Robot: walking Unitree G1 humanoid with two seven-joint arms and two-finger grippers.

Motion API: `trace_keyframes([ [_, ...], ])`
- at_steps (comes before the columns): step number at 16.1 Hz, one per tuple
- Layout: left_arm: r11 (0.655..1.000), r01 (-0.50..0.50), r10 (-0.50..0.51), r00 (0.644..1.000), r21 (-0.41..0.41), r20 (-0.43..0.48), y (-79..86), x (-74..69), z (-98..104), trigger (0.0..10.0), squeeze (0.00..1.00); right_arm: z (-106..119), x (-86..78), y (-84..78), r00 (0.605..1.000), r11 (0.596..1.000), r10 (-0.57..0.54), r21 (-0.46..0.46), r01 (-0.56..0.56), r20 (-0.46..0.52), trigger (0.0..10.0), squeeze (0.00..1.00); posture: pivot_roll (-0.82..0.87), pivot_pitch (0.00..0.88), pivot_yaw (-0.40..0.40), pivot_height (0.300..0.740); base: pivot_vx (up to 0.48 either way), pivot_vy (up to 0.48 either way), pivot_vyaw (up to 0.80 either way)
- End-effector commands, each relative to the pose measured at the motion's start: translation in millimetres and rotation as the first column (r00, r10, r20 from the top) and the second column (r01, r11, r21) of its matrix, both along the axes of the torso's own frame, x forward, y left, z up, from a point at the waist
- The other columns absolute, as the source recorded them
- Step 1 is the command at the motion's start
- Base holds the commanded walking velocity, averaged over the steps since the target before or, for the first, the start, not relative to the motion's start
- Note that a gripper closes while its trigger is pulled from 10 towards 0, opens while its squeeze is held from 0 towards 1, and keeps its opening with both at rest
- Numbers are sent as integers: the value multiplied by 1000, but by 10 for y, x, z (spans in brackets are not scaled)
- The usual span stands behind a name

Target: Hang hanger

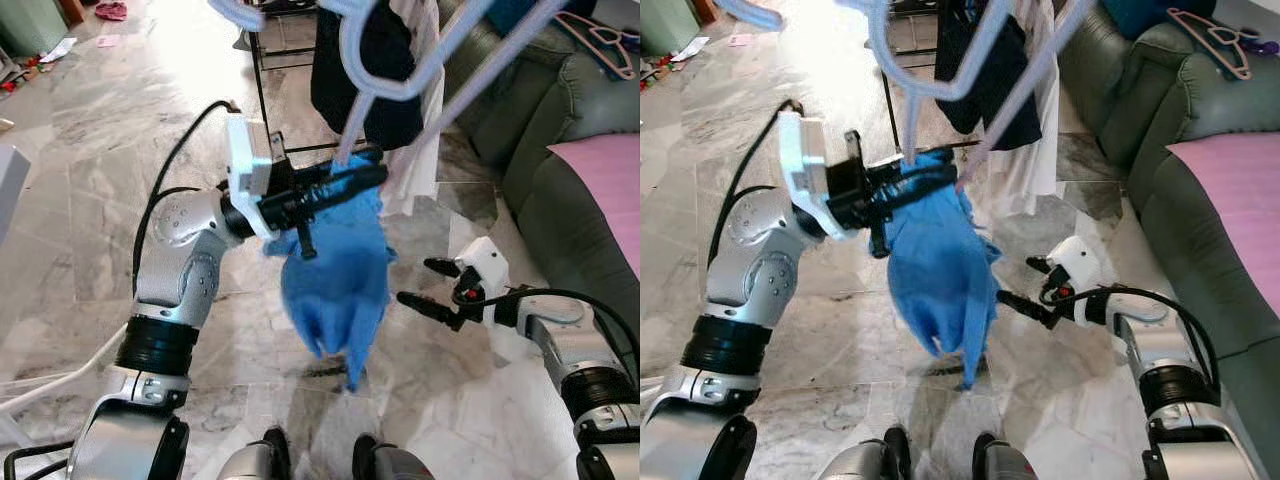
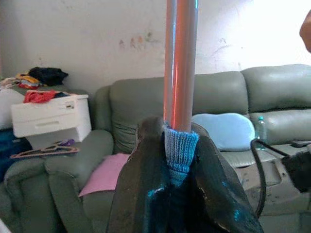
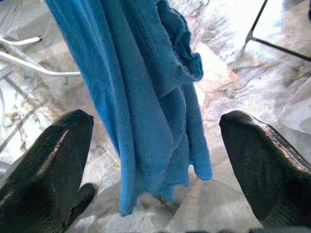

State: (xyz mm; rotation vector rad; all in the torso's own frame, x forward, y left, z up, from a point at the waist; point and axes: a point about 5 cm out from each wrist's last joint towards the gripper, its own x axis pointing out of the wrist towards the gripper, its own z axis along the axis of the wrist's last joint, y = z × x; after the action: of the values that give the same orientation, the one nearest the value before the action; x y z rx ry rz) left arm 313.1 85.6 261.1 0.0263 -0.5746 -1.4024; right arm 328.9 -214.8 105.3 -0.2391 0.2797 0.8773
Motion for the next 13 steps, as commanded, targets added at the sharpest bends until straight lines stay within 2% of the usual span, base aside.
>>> trace_keyframes([
  [1, 999, 34, -34, 998, -6, 46, -17, -67, 88, 0, 0, -36, -15, 28, 999, 999, 35, -15, -35, -17, 10000, 0, -146, 228, 24, 740, 0, 0, 0],
  [4, 998, 67, -67, 997, 11, 43, -17, -112, 100, 0, 0, -27, 23, 91, 996, 995, 82, -46, -83, -24, 10000, 0, -139, 230, 19, 740, 0, 0, 0],
  [7, 997, 75, -76, 997, 23, 33, 7, -127, 96, 0, 0, 126, 93, 37, 996, 996, 86, -38, -86, 8, 10000, 0, -130, 228, 13, 740, 0, 0, 0],
  [9, 995, 96, -96, 995, 15, 35, -12, -156, 132, 0, 0, 95, 86, 33, 996, 995, 85, -42, -85, 1, 10000, 0, -130, 228, 12, 740, 0, 0, 0],
  [10, 994, 112, -112, 993, 11, 41, -38, -185, 166, 0, 0, 51, 73, 66, 996, 995, 91, -39, -91, -9, 4627, 0, -128, 226, 12, 740, 0, 0, 0],
  [11, 993, 115, -115, 992, 2, 45, -51, -194, 187, 0, 0, 34, 71, 104, 995, 995, 99, -26, -99, -15, 4196, 0, -129, 225, 10, 740, 0, 0, 0],
  [12, 994, 111, -111, 993, -1, 47, -54, -182, 191, 0, 0, 25, 72, 198, 992, 992, 126, 0, -126, -18, 10000, 0, -129, 225, 10, 740, 0, 0, 0],
  [13, 994, 106, -107, 993, 4, 47, -50, -169, 183, 0, 0, 32, 75, 246, 990, 990, 139, 10, -139, -10, 10000, 0, -129, 225, 10, 740, 0, 0, 0],
])
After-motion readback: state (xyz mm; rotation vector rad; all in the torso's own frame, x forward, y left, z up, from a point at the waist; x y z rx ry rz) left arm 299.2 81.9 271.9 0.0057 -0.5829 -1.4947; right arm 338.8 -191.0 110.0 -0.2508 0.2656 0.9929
